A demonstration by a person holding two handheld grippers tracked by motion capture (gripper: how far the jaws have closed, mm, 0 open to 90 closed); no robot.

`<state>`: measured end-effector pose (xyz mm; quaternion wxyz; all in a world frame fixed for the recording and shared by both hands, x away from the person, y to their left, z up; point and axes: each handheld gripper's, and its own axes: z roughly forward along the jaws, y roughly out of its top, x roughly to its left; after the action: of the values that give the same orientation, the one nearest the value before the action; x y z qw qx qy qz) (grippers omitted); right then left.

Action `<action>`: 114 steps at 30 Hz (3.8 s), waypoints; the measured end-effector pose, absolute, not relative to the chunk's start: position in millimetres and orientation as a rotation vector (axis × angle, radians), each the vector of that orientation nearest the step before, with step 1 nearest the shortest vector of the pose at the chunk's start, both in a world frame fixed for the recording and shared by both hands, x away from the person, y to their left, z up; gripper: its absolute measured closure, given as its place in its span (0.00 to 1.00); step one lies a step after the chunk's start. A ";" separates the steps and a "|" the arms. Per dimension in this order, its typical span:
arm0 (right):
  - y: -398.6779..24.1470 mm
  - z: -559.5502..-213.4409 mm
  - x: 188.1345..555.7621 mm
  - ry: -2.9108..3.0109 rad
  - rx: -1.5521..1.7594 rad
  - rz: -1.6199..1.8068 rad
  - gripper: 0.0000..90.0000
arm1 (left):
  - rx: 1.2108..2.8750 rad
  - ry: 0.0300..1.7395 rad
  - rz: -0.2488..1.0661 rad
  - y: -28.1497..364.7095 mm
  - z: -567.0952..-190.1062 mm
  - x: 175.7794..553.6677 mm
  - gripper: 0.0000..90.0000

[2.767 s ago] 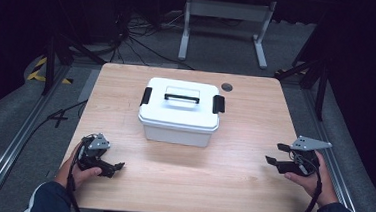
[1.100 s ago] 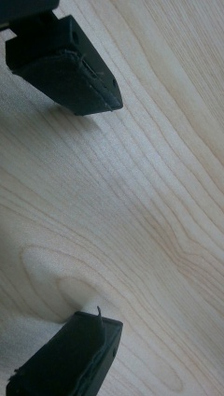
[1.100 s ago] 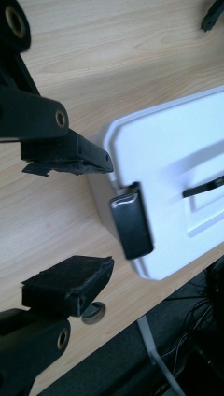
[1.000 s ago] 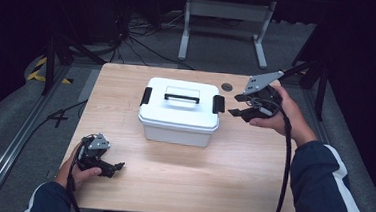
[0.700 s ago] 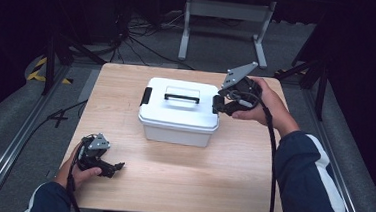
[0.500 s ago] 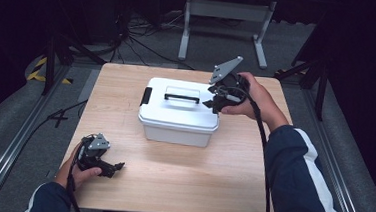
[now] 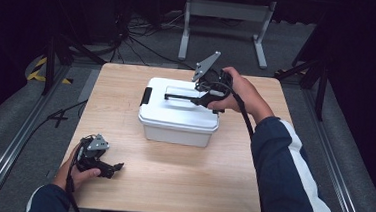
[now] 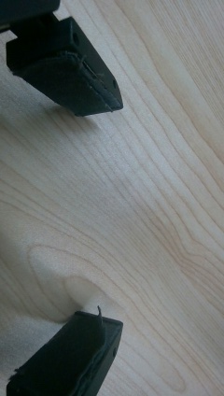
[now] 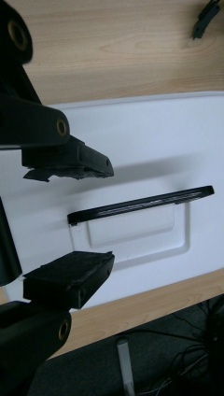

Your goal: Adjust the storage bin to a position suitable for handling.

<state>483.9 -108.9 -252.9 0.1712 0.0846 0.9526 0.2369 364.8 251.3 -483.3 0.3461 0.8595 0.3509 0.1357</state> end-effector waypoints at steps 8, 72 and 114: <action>-100.2 -262.6 494.8 2.761 0.201 0.474 0.71 | 2.224 0.930 0.341 252.0 -483.4 362.5 0.00; -140.1 -226.3 476.8 2.658 0.139 0.573 0.94 | 2.225 0.930 0.340 252.1 -483.2 362.6 0.00; -299.0 -225.8 442.6 2.510 0.473 0.659 0.94 | 2.227 0.931 0.342 252.3 -483.2 362.6 0.00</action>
<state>442.6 -299.0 -225.8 0.2491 0.1735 0.9216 0.2420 362.6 252.3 -483.2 0.3447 0.8576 0.3583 0.1316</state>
